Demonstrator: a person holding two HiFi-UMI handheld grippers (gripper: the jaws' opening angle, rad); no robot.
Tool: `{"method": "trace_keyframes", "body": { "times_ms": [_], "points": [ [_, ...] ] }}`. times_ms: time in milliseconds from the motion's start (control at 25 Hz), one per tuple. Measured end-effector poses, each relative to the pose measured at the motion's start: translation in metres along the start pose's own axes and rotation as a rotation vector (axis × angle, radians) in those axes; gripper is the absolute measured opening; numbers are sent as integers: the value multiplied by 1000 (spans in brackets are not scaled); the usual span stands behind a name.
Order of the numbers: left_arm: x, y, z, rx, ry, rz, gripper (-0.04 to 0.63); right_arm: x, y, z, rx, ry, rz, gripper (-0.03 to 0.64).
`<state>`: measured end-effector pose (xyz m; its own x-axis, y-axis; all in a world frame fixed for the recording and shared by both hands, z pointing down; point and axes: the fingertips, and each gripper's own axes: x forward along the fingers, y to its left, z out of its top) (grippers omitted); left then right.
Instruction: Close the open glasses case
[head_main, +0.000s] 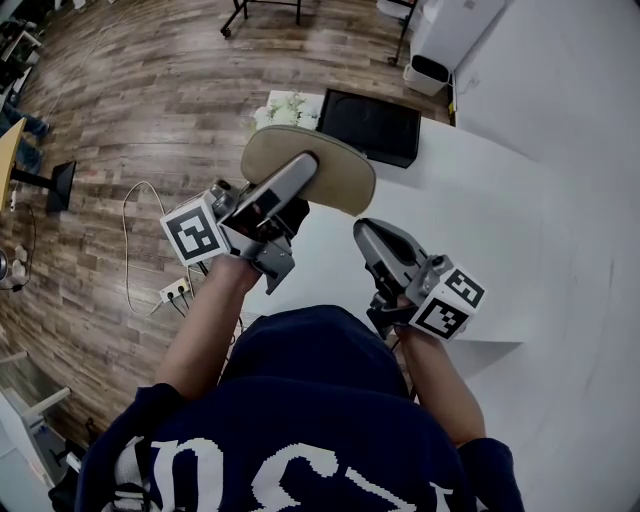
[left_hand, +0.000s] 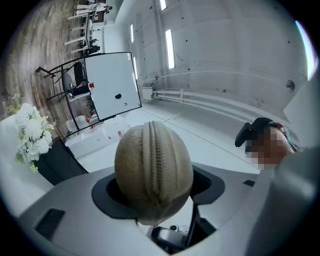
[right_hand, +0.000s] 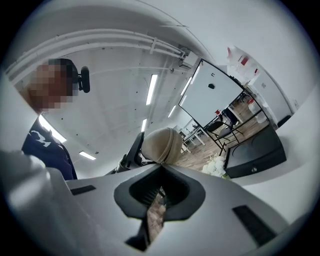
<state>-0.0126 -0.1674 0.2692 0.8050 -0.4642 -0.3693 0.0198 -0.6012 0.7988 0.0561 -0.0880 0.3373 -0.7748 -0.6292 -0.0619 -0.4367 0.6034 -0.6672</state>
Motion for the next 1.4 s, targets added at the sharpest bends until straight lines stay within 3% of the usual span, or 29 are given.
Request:
{"method": "trace_keyframes", "body": {
  "times_ms": [280, 480, 640, 760, 880, 960, 1080, 1160, 1200, 1320, 1360, 1400],
  "points": [
    [5, -7, -6, -16, 35, -35, 290, -9, -3, 24, -117, -25, -40, 23],
    [5, -6, -6, -31, 43, -37, 288, -9, 1, 21, -141, -17, -25, 22],
    [7, -8, -8, -22, 60, -45, 285, -16, -6, 33, -82, -103, -58, 23],
    [3, -5, -13, -9, 112, -29, 285, -47, -34, 69, -42, -221, -134, 21],
    [-10, 0, -12, -42, 108, -8, 285, -56, -40, 82, -117, -111, -103, 21],
    [-14, 3, -10, -60, 81, -5, 285, -47, -29, 70, -180, -5, -55, 23],
    [-13, 1, -10, -60, 72, -11, 287, -29, -14, 41, -209, 77, 9, 29],
    [-10, -4, -10, -62, 74, -21, 287, -16, -4, 20, -183, 113, 59, 139],
    [-9, -6, -9, -63, 74, -26, 287, -10, -1, 12, -175, 127, 76, 153],
    [-4, -9, -7, -66, 63, -30, 287, 4, 5, 2, -175, 137, 82, 152],
    [-3, -9, -7, -64, 59, -28, 287, 5, 5, 4, -181, 130, 78, 79],
    [-2, -10, -6, -62, 55, -26, 287, 4, 6, 6, -190, 124, 76, 51]
  ]
}}
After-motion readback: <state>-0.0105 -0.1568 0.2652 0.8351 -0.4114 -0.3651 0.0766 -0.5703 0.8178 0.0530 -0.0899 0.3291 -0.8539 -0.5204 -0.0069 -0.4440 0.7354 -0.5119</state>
